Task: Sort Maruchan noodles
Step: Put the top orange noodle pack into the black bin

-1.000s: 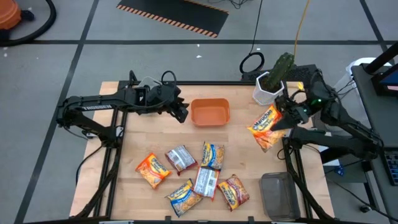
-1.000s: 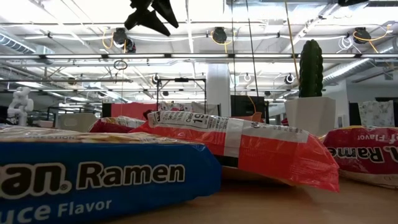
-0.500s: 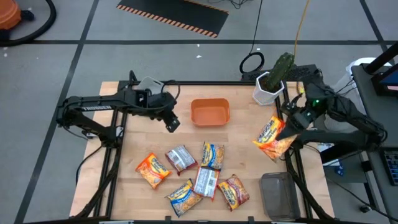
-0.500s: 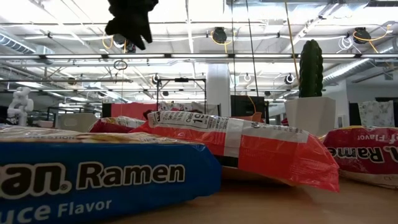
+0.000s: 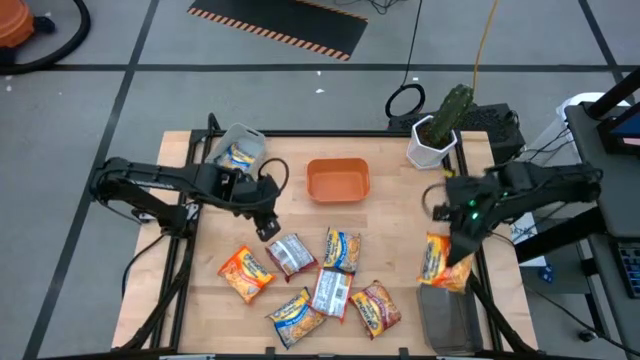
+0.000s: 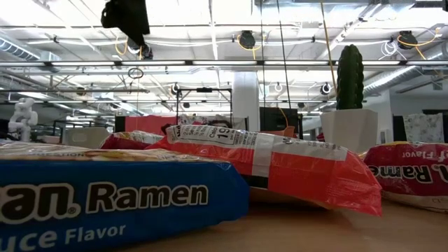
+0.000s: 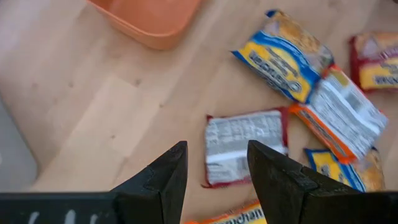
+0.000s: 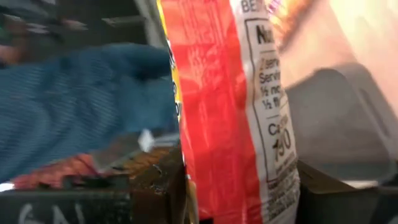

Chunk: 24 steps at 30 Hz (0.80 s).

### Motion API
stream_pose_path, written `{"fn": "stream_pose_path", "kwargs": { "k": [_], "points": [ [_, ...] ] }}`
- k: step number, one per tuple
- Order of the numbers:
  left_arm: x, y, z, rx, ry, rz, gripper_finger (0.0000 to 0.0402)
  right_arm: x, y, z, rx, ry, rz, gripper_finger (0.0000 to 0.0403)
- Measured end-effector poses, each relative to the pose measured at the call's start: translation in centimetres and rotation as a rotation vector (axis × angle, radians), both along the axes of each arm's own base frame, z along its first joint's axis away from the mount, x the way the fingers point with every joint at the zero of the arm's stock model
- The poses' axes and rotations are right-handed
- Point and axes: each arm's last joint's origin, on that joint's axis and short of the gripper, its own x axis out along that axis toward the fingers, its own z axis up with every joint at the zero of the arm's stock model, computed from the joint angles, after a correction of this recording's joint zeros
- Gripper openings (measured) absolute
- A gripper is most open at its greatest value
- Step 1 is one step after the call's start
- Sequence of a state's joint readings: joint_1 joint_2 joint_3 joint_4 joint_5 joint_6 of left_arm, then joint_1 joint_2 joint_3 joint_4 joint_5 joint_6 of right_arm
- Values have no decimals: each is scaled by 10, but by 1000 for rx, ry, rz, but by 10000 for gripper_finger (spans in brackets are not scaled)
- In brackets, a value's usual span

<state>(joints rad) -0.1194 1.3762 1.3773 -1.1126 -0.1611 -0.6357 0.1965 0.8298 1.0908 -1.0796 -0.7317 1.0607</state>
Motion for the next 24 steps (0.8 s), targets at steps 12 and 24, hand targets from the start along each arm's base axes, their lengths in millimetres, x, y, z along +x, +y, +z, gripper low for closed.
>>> {"fn": "stream_pose_path", "kwargs": {
  "k": [12, 24],
  "points": [
    [-4, -24, -8, 8, 16, -74, 173, 21, 70, -34, -225, 177, 264, 146],
    [-3, -25, -7, 60, 2, -90, 173, 32, 112, -76, -378, 175, 399, 166]
  ]
}}
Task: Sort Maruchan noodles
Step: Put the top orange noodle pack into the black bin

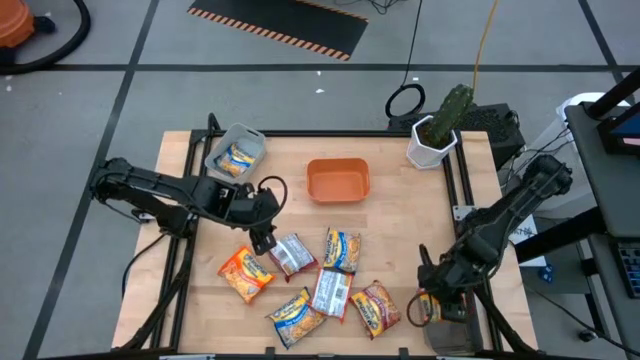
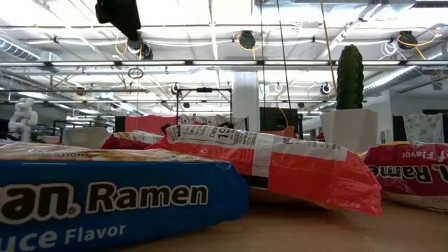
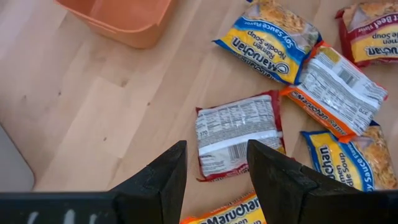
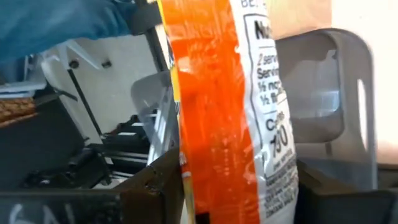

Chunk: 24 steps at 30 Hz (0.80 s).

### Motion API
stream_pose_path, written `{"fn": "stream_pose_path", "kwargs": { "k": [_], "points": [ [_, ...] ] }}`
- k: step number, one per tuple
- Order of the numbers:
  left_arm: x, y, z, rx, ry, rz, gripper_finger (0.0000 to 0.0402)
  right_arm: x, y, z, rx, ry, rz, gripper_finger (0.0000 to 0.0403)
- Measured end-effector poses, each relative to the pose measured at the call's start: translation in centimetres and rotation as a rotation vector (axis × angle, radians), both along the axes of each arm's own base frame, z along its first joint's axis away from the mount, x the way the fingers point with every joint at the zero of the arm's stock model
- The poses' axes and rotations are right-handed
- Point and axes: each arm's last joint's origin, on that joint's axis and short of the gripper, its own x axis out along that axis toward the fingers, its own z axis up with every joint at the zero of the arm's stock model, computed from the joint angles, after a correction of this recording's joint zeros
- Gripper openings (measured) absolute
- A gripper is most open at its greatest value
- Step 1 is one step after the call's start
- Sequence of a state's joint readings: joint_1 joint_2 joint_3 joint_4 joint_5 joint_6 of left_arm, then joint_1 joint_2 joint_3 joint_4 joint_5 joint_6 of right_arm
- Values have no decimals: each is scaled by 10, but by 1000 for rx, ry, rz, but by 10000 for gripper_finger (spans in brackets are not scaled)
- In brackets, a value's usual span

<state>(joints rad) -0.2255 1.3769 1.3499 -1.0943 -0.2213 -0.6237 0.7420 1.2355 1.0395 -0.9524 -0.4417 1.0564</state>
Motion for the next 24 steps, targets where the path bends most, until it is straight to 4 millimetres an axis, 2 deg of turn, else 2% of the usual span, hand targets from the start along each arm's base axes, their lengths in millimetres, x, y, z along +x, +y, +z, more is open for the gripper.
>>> {"fn": "stream_pose_path", "kwargs": {
  "k": [7, 11, 15, 19, 24],
  "points": [
    [2, 12, 0, 8, 2, 33, 173, -10, 4, -30, 31, 47, 56, 169],
    [4, 24, 0, 6, 2, 70, 173, -17, 0, -37, 28, 48, 76, 171],
    [8, 36, 2, 4, -30, 78, 173, -22, -6, -35, 33, 17, 79, 194],
    [15, 49, 5, -5, -96, 67, 173, -27, -13, -32, 23, -25, 65, 236],
    [21, 62, 9, 5, -153, 39, 173, -36, -22, -19, 63, -25, -7, 265]
  ]
}}
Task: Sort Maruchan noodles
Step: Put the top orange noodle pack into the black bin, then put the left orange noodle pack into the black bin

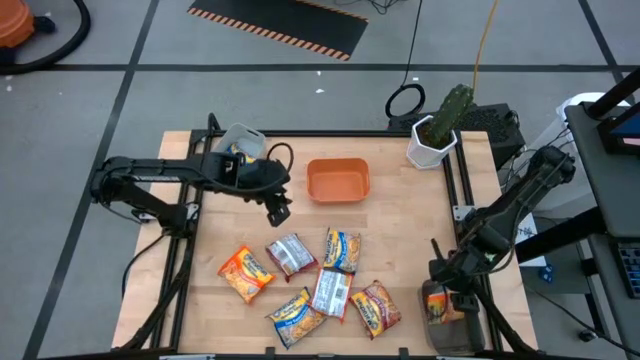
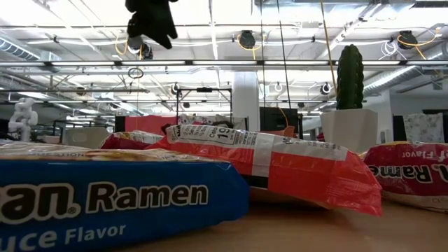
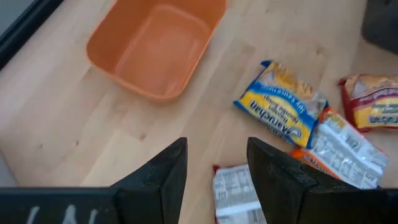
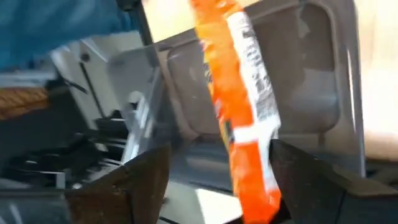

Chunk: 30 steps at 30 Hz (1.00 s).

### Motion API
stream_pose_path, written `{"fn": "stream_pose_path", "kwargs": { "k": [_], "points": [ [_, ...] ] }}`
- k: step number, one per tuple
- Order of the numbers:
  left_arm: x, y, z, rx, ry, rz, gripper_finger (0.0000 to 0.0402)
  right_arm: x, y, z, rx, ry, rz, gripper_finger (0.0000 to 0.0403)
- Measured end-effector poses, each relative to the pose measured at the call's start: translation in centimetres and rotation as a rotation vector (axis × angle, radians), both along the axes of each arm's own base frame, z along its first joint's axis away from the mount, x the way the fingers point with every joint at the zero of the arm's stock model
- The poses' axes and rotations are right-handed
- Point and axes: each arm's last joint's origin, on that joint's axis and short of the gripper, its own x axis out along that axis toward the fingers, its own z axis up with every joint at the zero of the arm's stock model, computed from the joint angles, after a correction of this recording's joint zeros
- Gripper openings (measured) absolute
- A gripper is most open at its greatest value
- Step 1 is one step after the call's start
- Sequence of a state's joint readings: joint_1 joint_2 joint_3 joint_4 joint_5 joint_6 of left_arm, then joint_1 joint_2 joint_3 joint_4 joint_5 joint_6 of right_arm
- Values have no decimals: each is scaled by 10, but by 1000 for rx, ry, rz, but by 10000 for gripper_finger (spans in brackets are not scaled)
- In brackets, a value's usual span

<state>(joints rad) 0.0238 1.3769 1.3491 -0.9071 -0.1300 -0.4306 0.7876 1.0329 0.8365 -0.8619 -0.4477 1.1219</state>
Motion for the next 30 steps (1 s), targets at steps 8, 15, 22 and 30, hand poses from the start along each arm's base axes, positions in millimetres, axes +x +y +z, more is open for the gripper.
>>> {"fn": "stream_pose_path", "kwargs": {
  "k": [8, 15, 22, 30],
  "points": [
    [0, 24, 1, 15, -10, -50, 173, -13, -17, 22, 47, -30, -234, 267],
    [0, 22, 1, -40, -15, -77, 173, -11, -24, 37, 109, -148, -536, 267],
    [3, -1, -2, -66, -3, -134, 173, 8, -22, 56, 230, -453, -916, 266],
    [-11, -34, -27, -200, 158, -44, 173, 47, -6, 67, 286, -635, -1113, 245]
  ]
}}
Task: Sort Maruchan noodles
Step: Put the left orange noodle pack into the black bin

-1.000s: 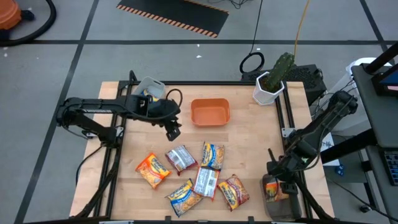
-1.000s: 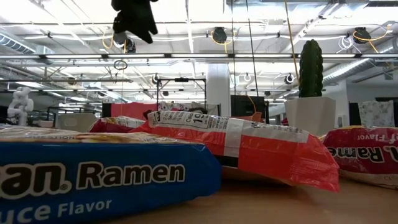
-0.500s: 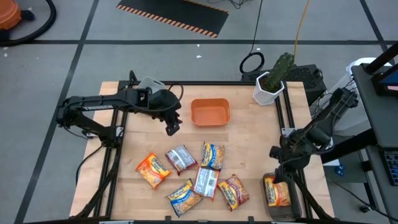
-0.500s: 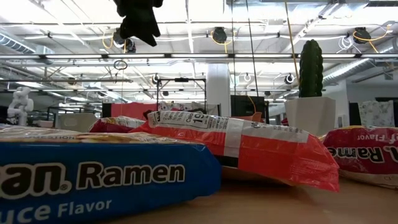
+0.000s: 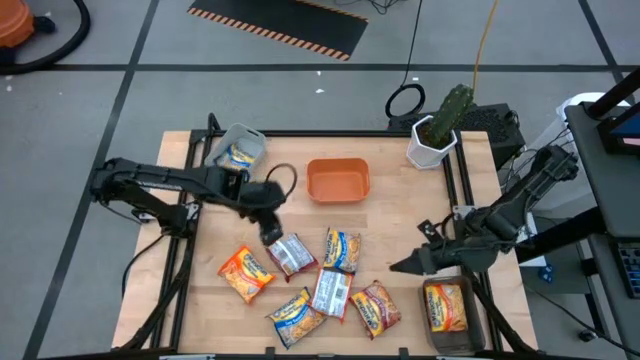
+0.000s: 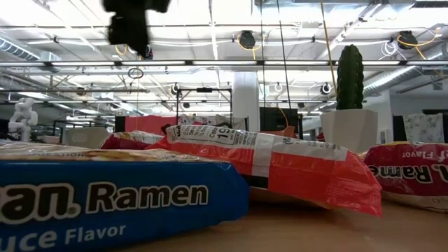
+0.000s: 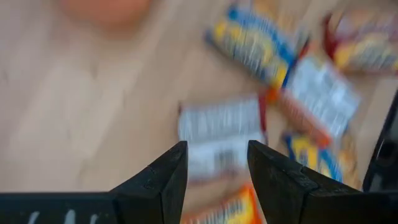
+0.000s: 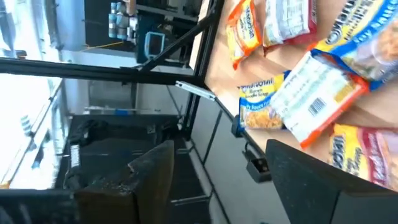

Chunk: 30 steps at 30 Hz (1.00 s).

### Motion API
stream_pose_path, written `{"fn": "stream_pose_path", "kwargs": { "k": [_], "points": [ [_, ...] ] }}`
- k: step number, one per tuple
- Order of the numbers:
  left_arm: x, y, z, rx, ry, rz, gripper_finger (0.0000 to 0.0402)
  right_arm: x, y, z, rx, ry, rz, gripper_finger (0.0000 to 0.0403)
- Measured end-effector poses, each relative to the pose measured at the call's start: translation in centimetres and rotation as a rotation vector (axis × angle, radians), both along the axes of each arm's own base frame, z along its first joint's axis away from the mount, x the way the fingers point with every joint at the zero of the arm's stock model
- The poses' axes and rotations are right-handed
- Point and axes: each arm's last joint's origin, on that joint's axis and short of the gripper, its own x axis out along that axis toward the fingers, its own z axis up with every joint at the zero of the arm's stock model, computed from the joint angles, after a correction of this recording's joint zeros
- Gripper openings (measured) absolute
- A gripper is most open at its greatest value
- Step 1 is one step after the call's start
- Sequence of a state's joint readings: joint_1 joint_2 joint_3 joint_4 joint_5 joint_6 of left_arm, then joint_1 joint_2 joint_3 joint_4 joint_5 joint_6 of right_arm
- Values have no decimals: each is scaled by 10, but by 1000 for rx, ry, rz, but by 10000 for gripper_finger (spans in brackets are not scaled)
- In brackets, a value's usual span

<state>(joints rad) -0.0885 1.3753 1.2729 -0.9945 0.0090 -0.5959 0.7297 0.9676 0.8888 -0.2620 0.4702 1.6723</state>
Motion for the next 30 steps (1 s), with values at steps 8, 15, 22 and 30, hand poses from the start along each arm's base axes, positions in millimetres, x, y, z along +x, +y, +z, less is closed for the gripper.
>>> {"fn": "stream_pose_path", "kwargs": {
  "k": [8, 15, 22, 30],
  "points": [
    [-25, -41, -34, -71, 225, 10, 173, 49, 22, 6, -109, 51, 44, 241],
    [-53, -84, -53, -123, 346, -47, 173, 82, 26, 5, -168, 79, 91, 241],
    [-82, -109, -80, -129, 488, 0, 173, 91, 23, 5, -190, 76, 126, 241],
    [-104, -121, -113, -108, 518, 11, 209, 90, 23, 5, -209, 74, 134, 241]
  ]
}}
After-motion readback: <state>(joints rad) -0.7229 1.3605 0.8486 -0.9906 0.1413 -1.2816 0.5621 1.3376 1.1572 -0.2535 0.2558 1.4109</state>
